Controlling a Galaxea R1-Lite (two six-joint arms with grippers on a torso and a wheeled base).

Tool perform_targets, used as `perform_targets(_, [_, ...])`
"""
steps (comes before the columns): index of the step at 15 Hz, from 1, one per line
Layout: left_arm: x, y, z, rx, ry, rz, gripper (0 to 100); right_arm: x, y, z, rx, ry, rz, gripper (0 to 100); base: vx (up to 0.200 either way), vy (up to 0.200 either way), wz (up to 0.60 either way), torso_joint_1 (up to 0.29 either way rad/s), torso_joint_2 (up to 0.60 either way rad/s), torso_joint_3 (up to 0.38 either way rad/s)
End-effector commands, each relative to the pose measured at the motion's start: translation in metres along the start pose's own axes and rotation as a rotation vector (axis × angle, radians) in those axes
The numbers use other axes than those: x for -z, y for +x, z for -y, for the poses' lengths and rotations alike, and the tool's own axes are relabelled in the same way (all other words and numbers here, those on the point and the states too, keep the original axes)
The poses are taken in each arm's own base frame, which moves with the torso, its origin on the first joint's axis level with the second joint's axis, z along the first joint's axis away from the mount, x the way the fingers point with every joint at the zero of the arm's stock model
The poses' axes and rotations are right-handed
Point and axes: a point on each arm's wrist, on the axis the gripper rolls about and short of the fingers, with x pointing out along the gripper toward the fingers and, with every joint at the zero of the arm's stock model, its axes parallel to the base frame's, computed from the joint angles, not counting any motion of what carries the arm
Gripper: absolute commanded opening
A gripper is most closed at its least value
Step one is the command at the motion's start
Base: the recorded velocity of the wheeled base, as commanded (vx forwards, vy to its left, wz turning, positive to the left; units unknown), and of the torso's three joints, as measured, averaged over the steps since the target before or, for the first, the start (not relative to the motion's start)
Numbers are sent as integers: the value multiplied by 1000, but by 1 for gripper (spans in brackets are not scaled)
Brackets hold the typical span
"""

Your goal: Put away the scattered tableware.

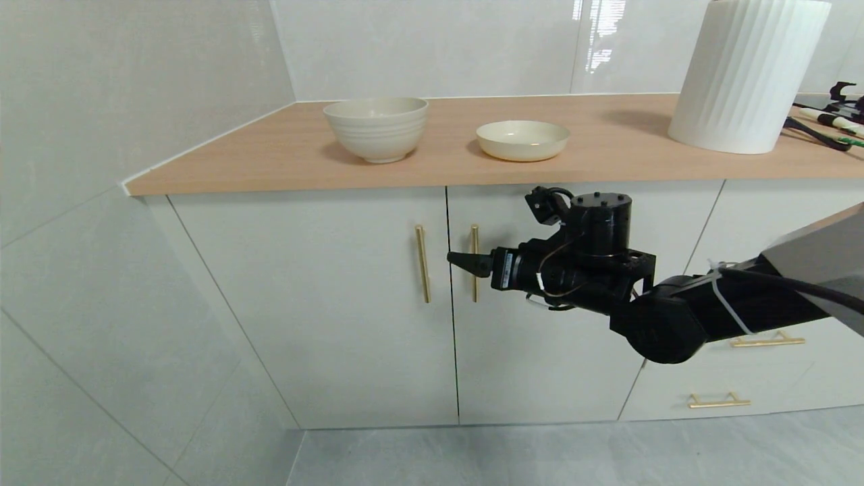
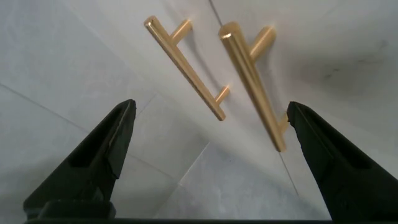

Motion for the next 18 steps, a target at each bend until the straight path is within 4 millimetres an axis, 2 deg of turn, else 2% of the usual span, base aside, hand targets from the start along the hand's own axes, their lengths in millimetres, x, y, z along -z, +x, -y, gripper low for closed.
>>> perform_targets(1, [0, 0, 0, -1, -1, 0, 100, 5, 7, 3, 9, 12, -6, 100, 0, 0, 0, 0, 0, 0])
perform_targets(5, [0, 0, 0, -1, -1, 1, 100, 5, 19, 7, 32, 36, 31, 100, 0, 0, 0, 0, 0, 0])
perform_targets(11, [0, 0, 0, -1, -1, 1, 100, 24, 33, -2, -13, 25, 45, 100, 0, 0, 0, 0, 0, 0])
perform_targets(16, [0, 0, 0, -1, 1, 0, 100, 25, 32, -6, -22, 37, 50, 100, 0, 0, 0, 0, 0, 0])
perform_targets(18, [0, 0, 0, -1, -1, 0, 100, 22, 24, -15, -48, 83, 42, 100, 0, 0, 0, 0, 0, 0])
